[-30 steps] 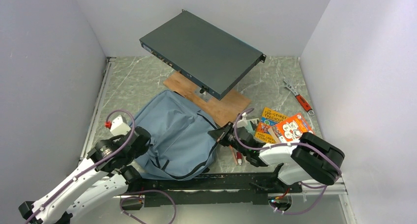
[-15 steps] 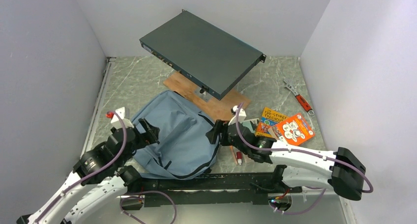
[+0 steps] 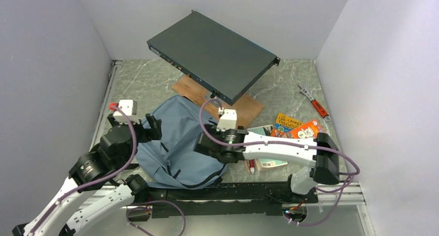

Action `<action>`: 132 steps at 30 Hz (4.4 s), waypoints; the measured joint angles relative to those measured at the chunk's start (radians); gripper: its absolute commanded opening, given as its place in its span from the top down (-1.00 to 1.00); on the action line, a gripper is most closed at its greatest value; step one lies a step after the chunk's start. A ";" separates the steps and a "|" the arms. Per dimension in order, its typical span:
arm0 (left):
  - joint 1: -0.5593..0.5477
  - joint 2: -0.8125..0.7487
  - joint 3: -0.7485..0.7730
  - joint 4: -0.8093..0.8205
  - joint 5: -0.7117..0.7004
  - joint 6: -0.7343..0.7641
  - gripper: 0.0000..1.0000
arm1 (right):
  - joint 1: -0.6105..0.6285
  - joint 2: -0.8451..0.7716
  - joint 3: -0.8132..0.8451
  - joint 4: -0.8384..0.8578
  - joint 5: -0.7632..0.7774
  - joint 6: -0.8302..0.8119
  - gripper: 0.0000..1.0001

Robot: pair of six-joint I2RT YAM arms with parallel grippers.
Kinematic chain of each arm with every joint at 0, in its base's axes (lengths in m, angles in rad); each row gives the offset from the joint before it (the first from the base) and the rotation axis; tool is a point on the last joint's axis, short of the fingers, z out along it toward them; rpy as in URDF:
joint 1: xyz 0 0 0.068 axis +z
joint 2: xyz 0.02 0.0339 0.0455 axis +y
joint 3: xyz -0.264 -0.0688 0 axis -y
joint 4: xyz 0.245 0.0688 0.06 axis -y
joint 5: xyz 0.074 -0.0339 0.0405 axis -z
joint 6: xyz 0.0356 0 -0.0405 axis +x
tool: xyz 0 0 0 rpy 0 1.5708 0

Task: Pack the student bag
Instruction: Pick up the stationery from the center of the board.

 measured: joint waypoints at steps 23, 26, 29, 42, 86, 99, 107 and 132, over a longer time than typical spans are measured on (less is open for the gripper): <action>0.001 -0.313 -0.143 0.074 -0.256 0.114 -0.99 | -0.021 0.439 0.391 0.205 0.003 0.066 -0.21; 0.007 -0.307 -0.145 0.083 -0.246 0.125 -0.99 | -0.031 0.452 0.391 0.212 0.000 0.059 0.09; 0.014 -0.304 -0.150 0.103 -0.230 0.136 -0.99 | -0.038 0.454 0.387 0.218 -0.017 0.060 0.71; 0.107 0.011 -0.146 0.168 0.108 0.198 -0.92 | -0.040 0.209 -0.073 0.627 -0.093 -0.051 1.00; -0.146 0.600 -0.023 0.018 0.055 0.254 0.45 | -0.088 0.056 -0.345 1.028 -0.244 -0.023 1.00; -0.018 0.453 -0.055 0.064 0.163 0.278 1.00 | -0.077 0.010 -0.374 1.062 -0.250 -0.216 0.84; 0.026 0.449 -0.065 0.078 0.239 0.305 1.00 | -0.077 0.000 -0.371 1.091 -0.360 -0.489 0.25; 0.105 0.436 -0.068 0.102 0.357 0.312 1.00 | -0.068 -0.757 -0.830 0.526 -0.231 -0.309 0.21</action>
